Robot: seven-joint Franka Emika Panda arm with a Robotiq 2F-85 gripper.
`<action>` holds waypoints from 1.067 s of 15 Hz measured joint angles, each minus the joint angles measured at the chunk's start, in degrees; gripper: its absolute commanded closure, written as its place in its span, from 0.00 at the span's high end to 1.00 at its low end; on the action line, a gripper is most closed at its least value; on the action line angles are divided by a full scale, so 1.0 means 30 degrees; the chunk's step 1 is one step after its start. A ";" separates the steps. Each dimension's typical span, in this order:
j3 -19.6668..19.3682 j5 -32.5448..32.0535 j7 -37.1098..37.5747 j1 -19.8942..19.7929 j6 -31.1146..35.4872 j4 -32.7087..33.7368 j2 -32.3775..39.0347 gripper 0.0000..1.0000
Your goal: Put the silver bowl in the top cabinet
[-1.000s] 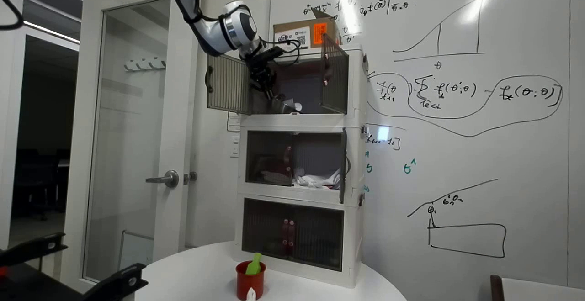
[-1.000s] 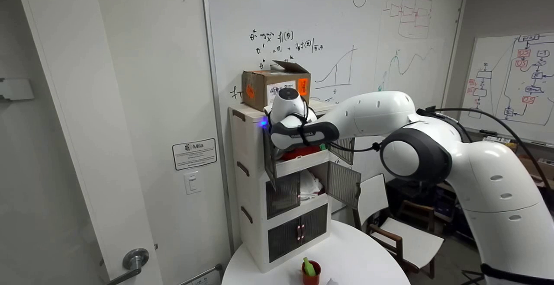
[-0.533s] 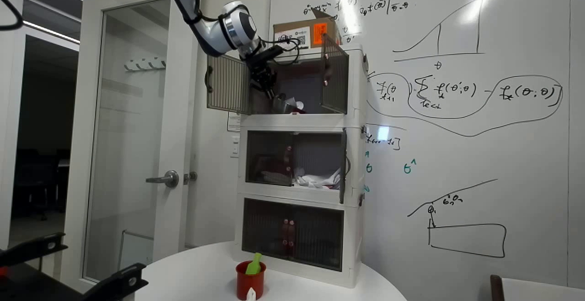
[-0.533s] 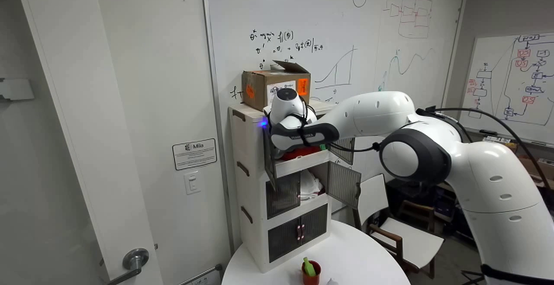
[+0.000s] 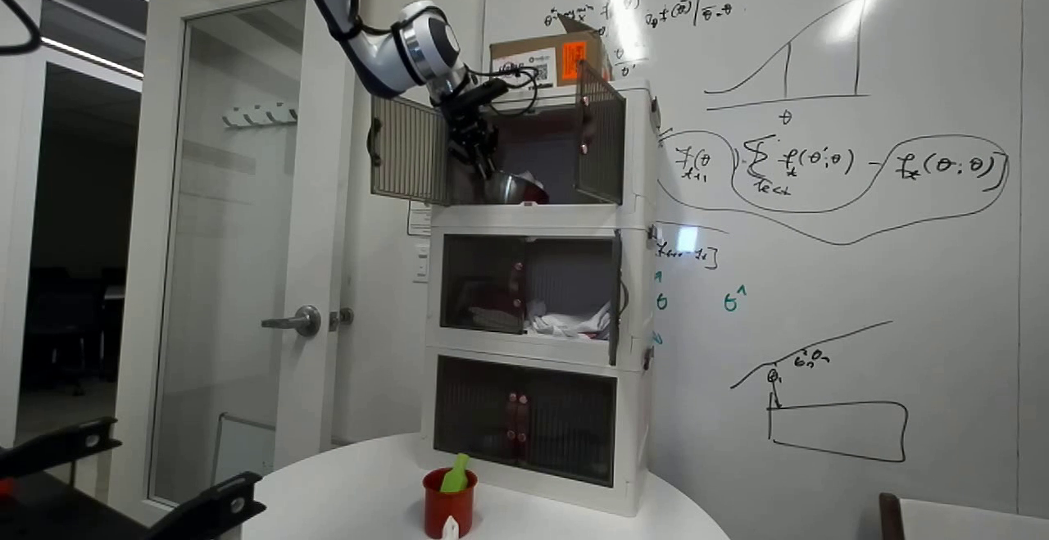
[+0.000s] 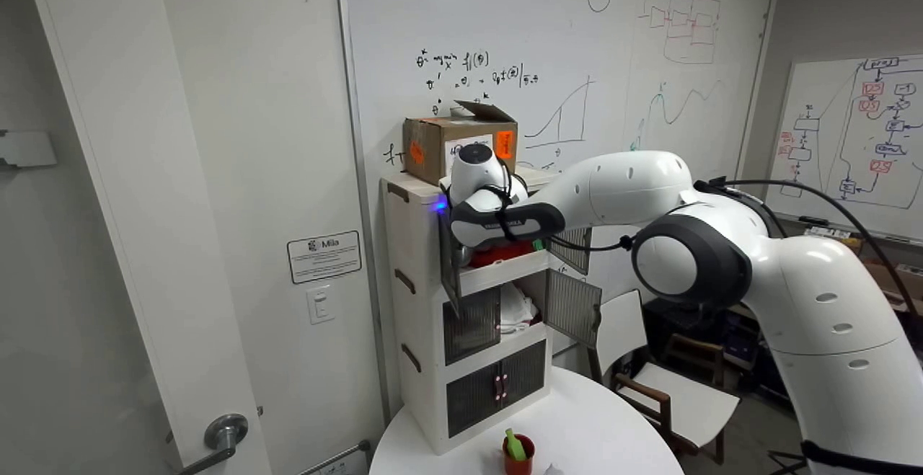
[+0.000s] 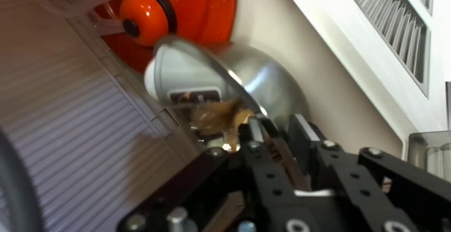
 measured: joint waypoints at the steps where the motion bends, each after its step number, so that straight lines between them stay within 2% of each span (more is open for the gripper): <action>1: -0.0001 0.0004 0.0000 -0.0002 -0.0415 0.0130 0.0000 0.65; 6: 0.0025 0.0396 0.0091 -0.0025 -0.1691 0.0620 0.0036 1.00; 13: 0.0488 0.3535 0.2658 -0.0060 -0.5249 0.1226 0.0069 1.00; 16: 0.0276 0.4162 0.4637 -0.0808 -0.3431 -0.0978 -0.0993 1.00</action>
